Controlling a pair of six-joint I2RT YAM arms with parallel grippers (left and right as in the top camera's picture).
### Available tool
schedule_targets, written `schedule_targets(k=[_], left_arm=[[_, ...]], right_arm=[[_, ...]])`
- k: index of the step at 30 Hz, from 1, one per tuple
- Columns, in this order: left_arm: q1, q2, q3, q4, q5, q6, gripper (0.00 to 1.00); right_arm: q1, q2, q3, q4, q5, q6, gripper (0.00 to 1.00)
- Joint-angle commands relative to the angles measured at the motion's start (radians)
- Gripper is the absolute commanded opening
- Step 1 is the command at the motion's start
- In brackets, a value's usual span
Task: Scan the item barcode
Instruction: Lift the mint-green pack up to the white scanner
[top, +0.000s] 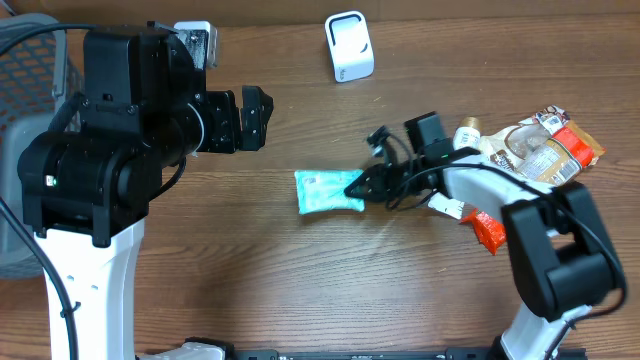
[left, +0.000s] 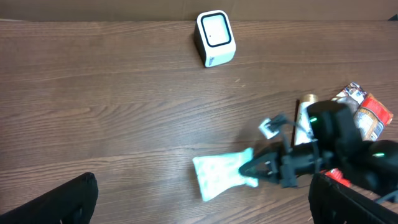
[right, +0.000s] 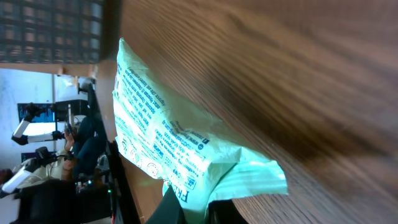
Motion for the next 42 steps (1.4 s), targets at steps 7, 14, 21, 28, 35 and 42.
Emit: schedule_targets(k=[7,14,21,28,35,42], left_arm=[[-0.001,0.002,0.003,0.003,0.003,0.022,1.00],[-0.001,0.002,0.003,0.003,0.004,0.022,1.00],[-0.001,0.002,0.003,0.003,0.004,0.022,1.00],[-0.001,0.002,0.003,0.003,0.004,0.022,1.00],[-0.001,0.002,0.003,0.003,0.003,0.022,0.99],[-0.001,0.002,0.003,0.003,0.004,0.022,1.00]], right_arm=[[-0.121,-0.311,0.038,-0.120,-0.019,-0.110,0.04],[-0.124,-0.544,0.054,-0.242,0.171,-0.132,0.04],[-0.124,-0.646,0.115,-0.359,0.231,-0.134,0.04],[-0.119,-0.641,0.180,-0.386,0.365,-0.087,0.03],[-0.048,-0.523,0.409,-0.395,0.800,-0.054,0.03],[0.114,-0.262,0.526,-0.143,1.397,-0.170,0.04]])
